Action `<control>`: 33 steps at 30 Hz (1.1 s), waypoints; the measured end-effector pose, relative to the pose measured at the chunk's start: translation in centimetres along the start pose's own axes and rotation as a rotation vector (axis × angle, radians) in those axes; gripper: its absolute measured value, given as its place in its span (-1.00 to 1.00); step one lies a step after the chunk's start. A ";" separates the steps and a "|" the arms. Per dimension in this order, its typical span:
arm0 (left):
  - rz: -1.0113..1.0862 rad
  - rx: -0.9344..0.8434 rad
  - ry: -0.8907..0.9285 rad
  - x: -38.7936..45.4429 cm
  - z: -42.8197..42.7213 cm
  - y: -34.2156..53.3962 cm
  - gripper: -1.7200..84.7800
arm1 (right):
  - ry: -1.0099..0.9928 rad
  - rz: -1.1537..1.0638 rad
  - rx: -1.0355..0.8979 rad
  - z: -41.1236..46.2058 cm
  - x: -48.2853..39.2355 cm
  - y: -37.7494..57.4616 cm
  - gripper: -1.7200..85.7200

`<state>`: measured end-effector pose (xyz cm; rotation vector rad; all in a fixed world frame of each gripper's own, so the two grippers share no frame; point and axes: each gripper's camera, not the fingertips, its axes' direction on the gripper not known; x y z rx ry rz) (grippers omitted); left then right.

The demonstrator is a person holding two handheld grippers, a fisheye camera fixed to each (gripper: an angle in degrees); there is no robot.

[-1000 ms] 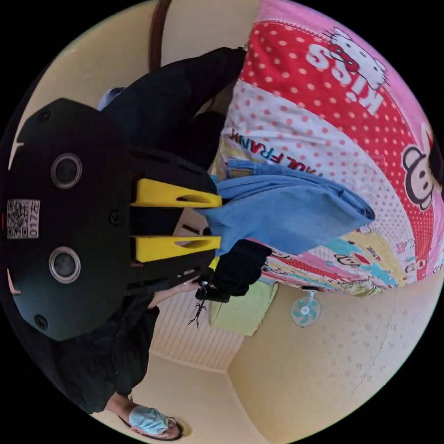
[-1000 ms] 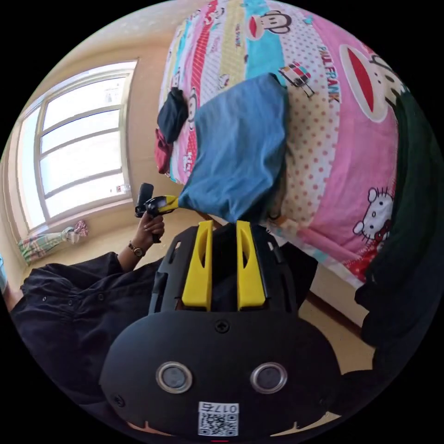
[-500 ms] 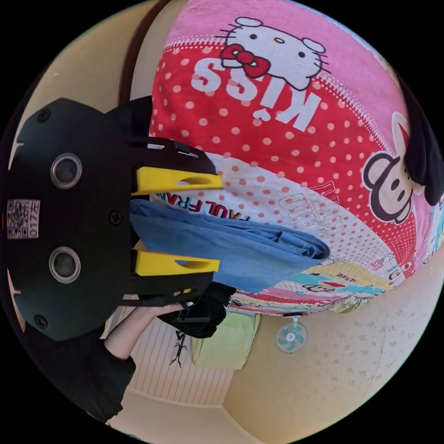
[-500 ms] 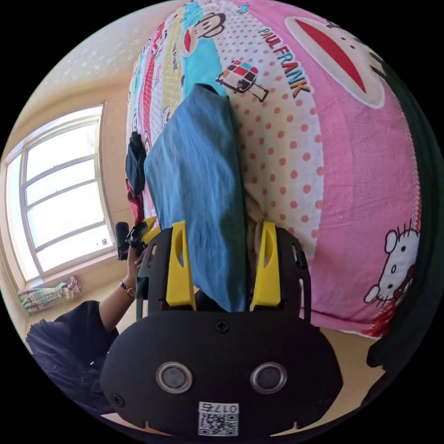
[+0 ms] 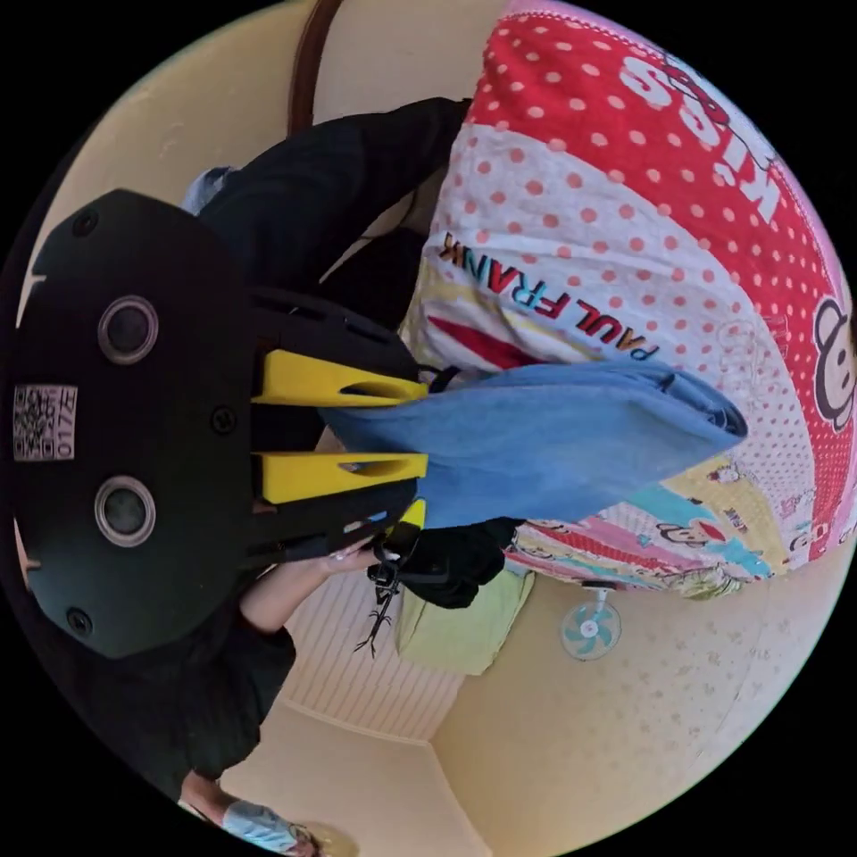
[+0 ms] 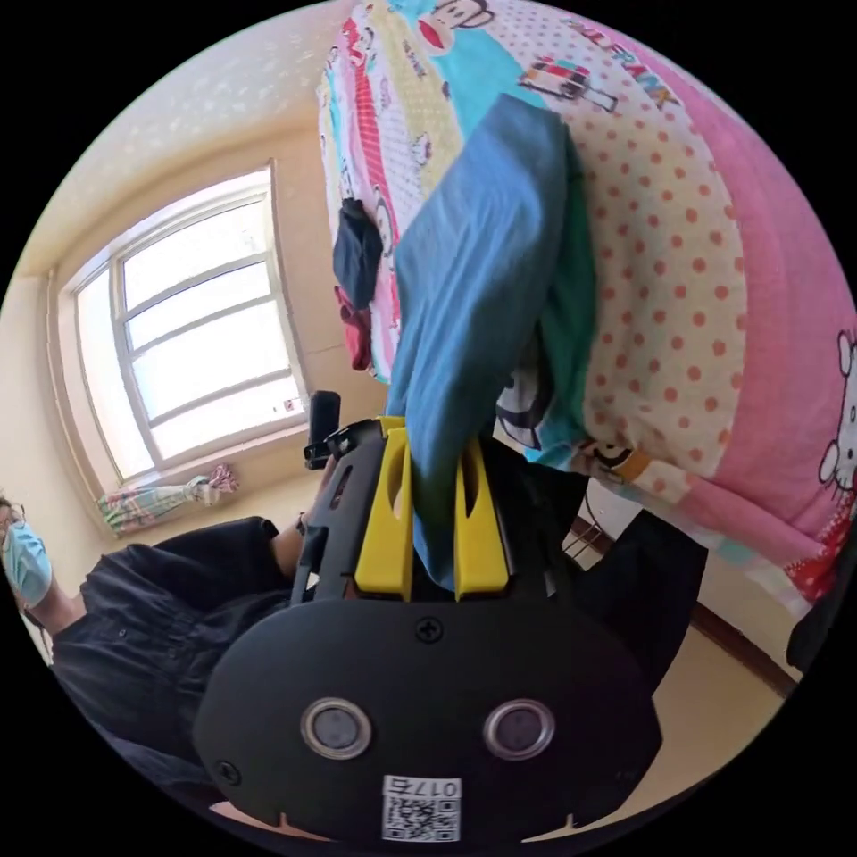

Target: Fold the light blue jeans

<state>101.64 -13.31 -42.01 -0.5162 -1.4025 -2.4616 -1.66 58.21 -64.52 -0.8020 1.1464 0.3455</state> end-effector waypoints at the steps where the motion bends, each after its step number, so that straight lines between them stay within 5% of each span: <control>1: 0.076 -0.020 -0.004 2.8 -1.6 0.8 -0.77 | -0.026 -0.048 0.016 -2.1 -1.9 1.2 -0.81; 8: 0.417 -0.090 0.127 20.9 -6.5 2.8 -0.77 | -0.096 -0.439 0.093 -17.3 -12.5 9.2 -0.83; 12: 0.618 -0.163 0.210 33.4 -1.6 2.5 -0.77 | -0.077 -0.555 0.233 -27.0 -14.6 14.4 -0.83; 16: 0.807 -0.313 0.307 45.4 8.5 2.7 -0.79 | 0.159 -0.659 0.457 -39.3 -16.6 23.3 -0.84; 21: 0.865 -0.435 0.229 54.3 23.6 3.2 -0.81 | 0.508 -0.526 0.637 -49.2 -14.9 31.9 -0.83; 25: 0.651 -0.602 0.011 52.2 36.0 0.6 -0.79 | 0.690 -0.082 0.698 -55.1 -5.2 33.8 -0.77; 29: 0.366 -0.666 -0.082 44.3 38.6 -2.4 -0.81 | 0.619 0.430 0.515 -54.5 10.6 31.3 -0.71; 33: 0.160 -0.555 -0.295 35.8 31.4 -6.3 -0.84 | 0.612 0.609 0.460 -50.6 17.7 30.6 -0.75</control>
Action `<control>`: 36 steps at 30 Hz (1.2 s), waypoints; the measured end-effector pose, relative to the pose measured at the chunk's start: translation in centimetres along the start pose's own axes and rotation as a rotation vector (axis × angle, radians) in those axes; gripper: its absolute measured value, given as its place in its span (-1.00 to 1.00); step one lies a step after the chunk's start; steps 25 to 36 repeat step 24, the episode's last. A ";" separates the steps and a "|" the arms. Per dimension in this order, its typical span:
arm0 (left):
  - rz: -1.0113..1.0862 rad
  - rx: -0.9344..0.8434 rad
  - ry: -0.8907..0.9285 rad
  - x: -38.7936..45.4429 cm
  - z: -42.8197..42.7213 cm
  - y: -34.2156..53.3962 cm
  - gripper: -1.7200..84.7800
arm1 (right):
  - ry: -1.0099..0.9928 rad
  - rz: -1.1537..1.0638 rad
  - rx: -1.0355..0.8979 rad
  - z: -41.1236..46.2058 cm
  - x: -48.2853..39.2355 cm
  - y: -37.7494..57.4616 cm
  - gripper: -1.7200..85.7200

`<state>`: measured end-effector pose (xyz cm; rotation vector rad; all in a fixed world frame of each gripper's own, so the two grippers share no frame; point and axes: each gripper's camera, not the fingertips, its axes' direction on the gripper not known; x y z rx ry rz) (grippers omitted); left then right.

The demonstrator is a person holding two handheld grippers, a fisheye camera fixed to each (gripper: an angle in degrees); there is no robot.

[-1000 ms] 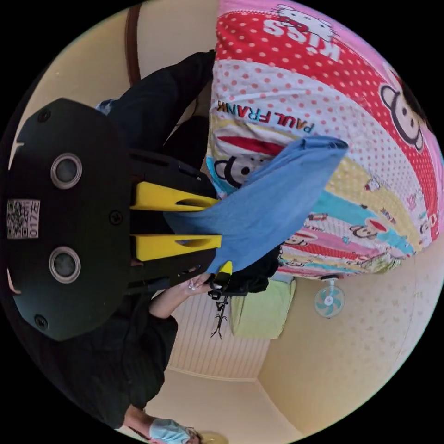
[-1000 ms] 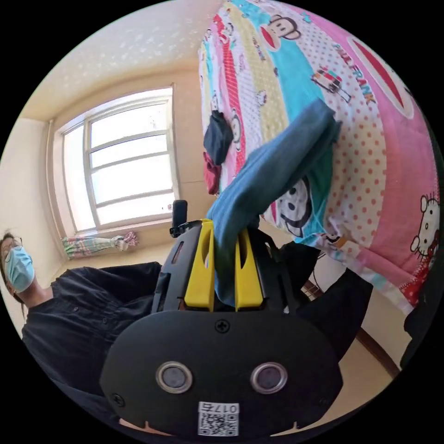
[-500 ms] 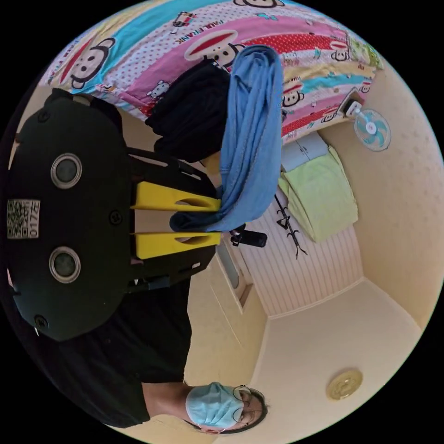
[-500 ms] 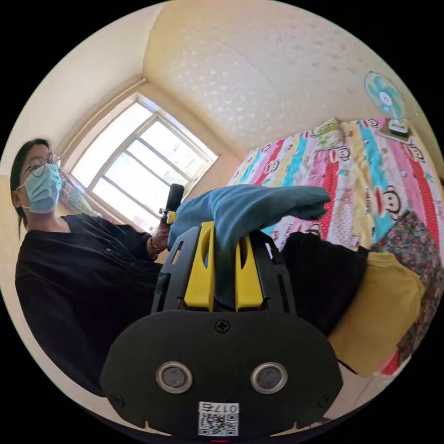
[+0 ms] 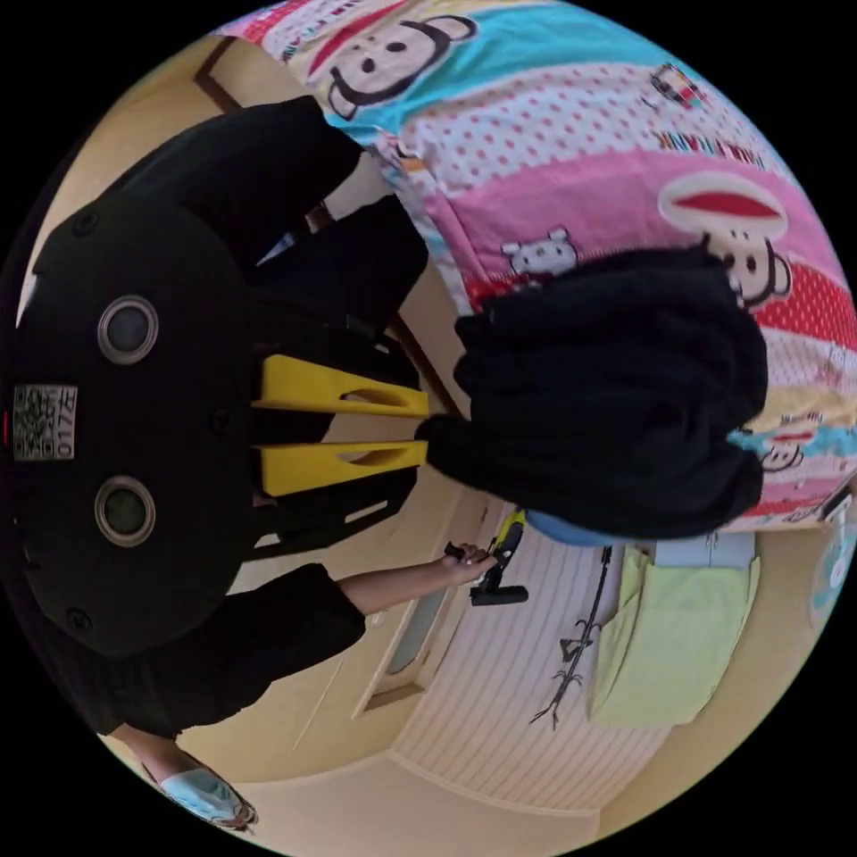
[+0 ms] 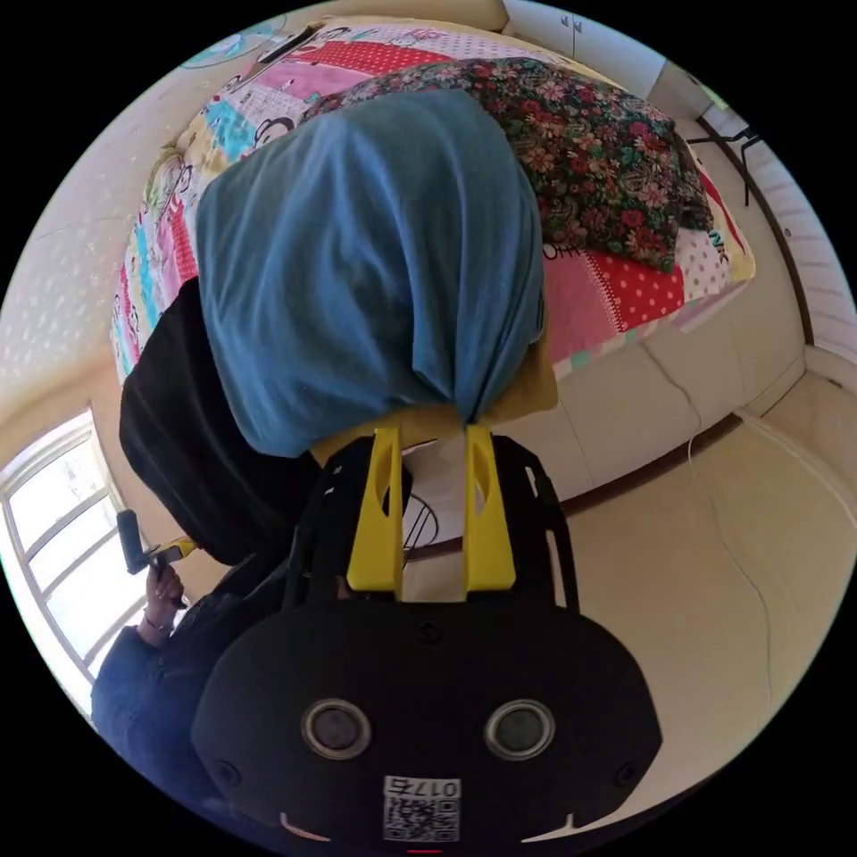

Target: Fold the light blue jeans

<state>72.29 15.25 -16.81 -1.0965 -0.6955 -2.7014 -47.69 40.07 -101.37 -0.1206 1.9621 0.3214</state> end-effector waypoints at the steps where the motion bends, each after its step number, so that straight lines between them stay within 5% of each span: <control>1: -0.109 0.030 -0.040 -3.4 -2.6 0.9 -0.84 | 0.010 0.019 0.022 1.2 -0.1 0.2 -0.77; 7: -0.795 0.249 0.010 -20.2 -16.2 14.4 -0.85 | 0.150 0.063 0.301 3.9 -2.3 2.8 -0.82; 11: -1.070 0.372 0.070 -20.8 -20.5 25.6 -0.86 | 0.492 0.193 0.492 5.9 -3.2 7.5 -0.92; 13: -1.049 0.409 0.096 -17.9 -20.8 29.7 -0.90 | 0.513 0.336 0.348 8.7 -1.2 8.2 -0.93; 17: -1.080 0.271 0.035 -13.4 -17.0 33.2 -0.97 | 0.185 0.448 -0.062 18.9 2.9 12.3 -0.95; 22: -1.235 0.040 0.101 -8.2 -9.1 34.7 -0.98 | 0.203 0.639 -0.480 28.3 2.8 18.2 -0.95; 36: -1.232 0.012 0.130 -6.6 -8.8 32.7 -0.98 | 0.144 0.675 -0.492 29.4 1.8 19.1 -0.96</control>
